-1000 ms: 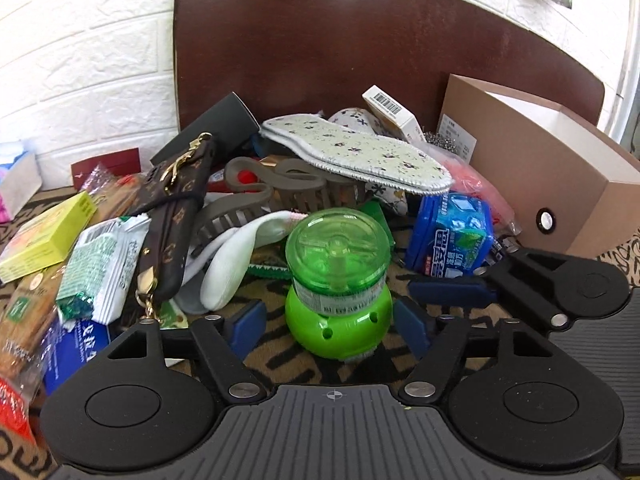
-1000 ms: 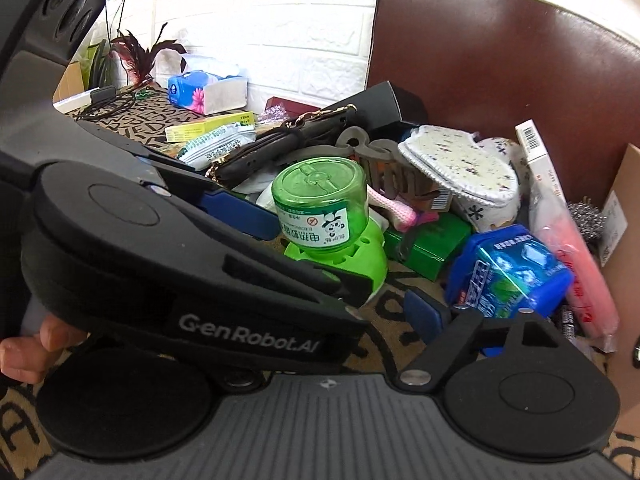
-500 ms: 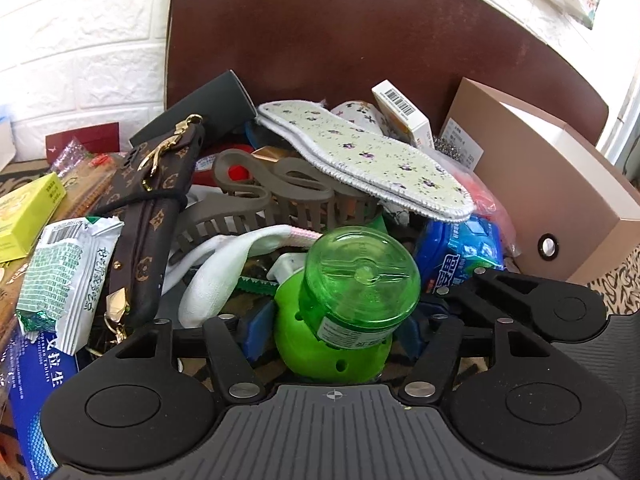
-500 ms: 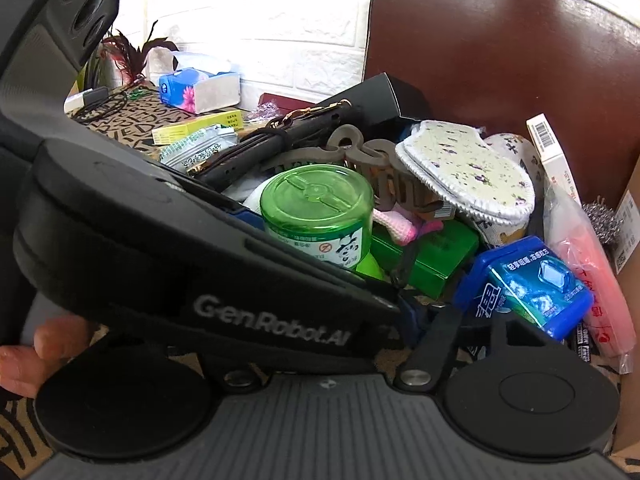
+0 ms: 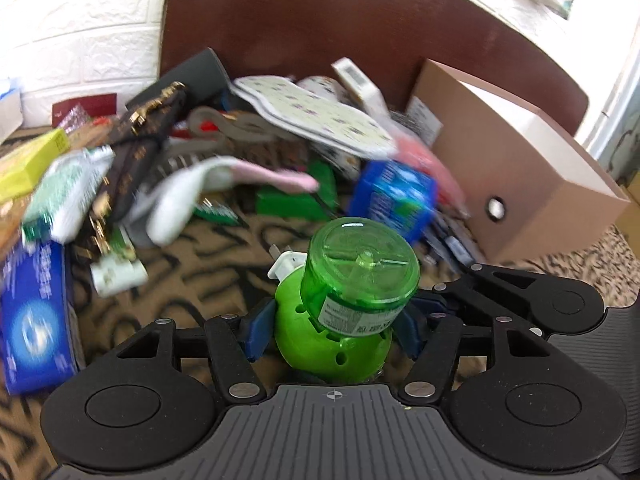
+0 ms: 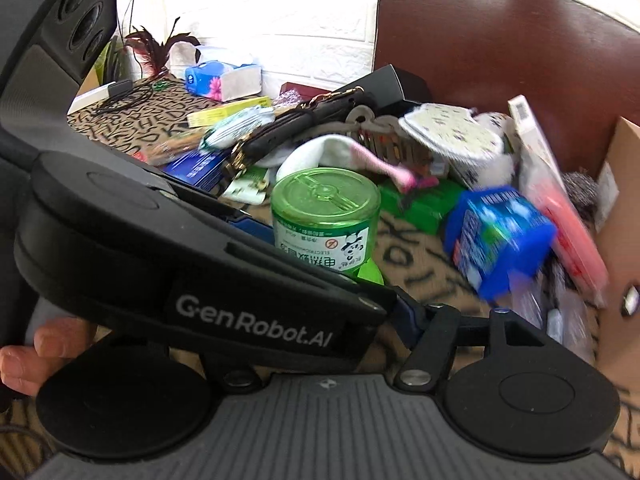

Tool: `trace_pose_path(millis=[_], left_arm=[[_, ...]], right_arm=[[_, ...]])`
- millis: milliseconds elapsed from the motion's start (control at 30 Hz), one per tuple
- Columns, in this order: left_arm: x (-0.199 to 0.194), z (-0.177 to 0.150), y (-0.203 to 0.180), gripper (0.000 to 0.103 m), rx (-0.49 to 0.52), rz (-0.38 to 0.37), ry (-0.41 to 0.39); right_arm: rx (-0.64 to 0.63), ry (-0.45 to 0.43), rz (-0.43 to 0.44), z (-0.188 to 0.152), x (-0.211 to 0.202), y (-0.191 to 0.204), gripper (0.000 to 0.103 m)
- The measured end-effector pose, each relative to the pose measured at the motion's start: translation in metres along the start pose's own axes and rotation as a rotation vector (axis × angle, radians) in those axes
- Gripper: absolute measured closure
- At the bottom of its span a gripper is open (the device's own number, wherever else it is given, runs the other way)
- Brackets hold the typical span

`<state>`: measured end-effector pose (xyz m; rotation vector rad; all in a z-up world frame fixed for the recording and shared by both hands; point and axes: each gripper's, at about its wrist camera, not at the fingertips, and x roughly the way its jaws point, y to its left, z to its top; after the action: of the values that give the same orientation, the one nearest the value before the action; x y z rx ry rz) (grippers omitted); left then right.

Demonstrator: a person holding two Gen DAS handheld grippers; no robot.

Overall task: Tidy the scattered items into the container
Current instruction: 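Reach the left tool to the green repellent bottle and close on it, then lift the green bottle with the left tool over the brown box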

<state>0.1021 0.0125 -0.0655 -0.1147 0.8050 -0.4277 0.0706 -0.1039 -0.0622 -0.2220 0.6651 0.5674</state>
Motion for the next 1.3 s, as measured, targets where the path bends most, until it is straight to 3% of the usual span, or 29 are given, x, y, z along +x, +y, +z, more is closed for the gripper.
trace_pose_path(millis=[433, 733, 1300], left_arm=[[-0.014, -0.056, -0.097, 0.039, 0.085, -0.134, 0.056], [-0.008, -0.073, -0.15, 0.038, 0.202, -0.183, 0.095], [-0.002, -0.07, -0.157, 0.038, 0.211, -0.153, 0.123]], right_arm=[[0.083, 0.02, -0.122, -0.077, -0.096, -0.006, 0.032], [0.161, 0.007, -0.189, -0.111, -0.132, -0.022, 0.032], [0.201, -0.046, -0.145, -0.115, -0.132, -0.033, 0.032]])
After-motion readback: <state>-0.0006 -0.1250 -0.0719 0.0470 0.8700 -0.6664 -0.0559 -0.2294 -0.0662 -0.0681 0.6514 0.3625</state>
